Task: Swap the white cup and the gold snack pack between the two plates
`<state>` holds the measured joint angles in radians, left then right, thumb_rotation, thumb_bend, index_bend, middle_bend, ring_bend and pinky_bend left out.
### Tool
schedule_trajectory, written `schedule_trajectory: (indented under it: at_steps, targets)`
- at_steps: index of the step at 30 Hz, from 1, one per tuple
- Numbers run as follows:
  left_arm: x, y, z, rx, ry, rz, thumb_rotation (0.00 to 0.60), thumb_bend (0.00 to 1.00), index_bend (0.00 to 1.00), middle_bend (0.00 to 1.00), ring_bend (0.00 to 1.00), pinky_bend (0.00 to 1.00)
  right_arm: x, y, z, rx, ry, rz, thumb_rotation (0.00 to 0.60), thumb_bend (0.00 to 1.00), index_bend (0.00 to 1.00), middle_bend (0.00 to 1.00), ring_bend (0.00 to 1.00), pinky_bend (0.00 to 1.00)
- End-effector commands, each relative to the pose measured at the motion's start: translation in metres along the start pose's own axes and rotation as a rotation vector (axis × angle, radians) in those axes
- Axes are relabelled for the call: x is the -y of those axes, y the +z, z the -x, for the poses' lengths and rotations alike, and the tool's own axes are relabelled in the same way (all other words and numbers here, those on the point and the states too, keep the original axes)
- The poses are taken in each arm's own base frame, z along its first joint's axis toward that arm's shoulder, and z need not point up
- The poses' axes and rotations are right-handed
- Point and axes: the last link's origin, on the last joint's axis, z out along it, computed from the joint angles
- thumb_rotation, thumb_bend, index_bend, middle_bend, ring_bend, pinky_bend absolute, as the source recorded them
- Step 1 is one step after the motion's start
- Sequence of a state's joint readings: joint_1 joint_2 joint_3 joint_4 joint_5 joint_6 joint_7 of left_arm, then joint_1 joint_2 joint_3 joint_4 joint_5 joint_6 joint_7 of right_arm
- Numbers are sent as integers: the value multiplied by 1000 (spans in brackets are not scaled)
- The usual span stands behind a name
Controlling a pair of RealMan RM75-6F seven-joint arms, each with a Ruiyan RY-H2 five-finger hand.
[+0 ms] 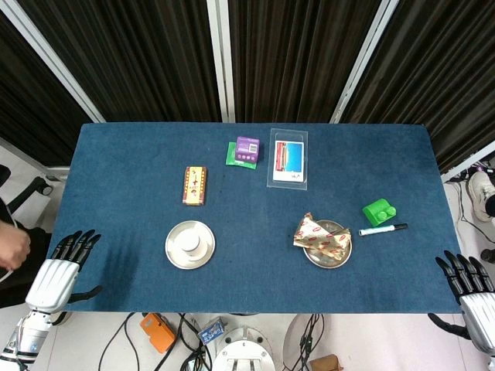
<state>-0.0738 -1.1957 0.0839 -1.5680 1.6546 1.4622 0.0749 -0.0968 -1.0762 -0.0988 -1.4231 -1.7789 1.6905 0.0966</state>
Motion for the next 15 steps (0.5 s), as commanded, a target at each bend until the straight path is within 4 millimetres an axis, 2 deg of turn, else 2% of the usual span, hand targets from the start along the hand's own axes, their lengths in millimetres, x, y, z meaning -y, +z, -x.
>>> schedule_trajectory:
  at_steps: [1, 5, 10, 13, 15]
  targets:
    - [0, 1, 0, 3, 0, 1, 600, 78, 36, 24, 14, 96, 0, 0, 0, -1, 2, 2, 556, 159, 0, 0, 0, 66]
    - [-5, 4, 2, 12, -15, 41, 600, 78, 36, 25, 13, 97, -1, 0, 1, 5, -1, 12, 554, 159, 0, 0, 0, 66]
    - [-42, 25, 11, -22, -246, 189, 600, 78, 38, 30, 22, 218, -2, 3, 2, 5, -6, 29, 555, 159, 0, 0, 0, 66]
    - [-70, 48, 15, -29, -374, 222, 600, 79, 85, 92, 87, 160, -3, 6, 4, 21, -6, 39, 555, 159, 0, 0, 0, 66]
    - [-86, 66, 17, -14, -379, 238, 600, 81, 100, 112, 106, 142, -3, 8, 4, 27, -1, 43, 554, 159, 0, 0, 0, 66]
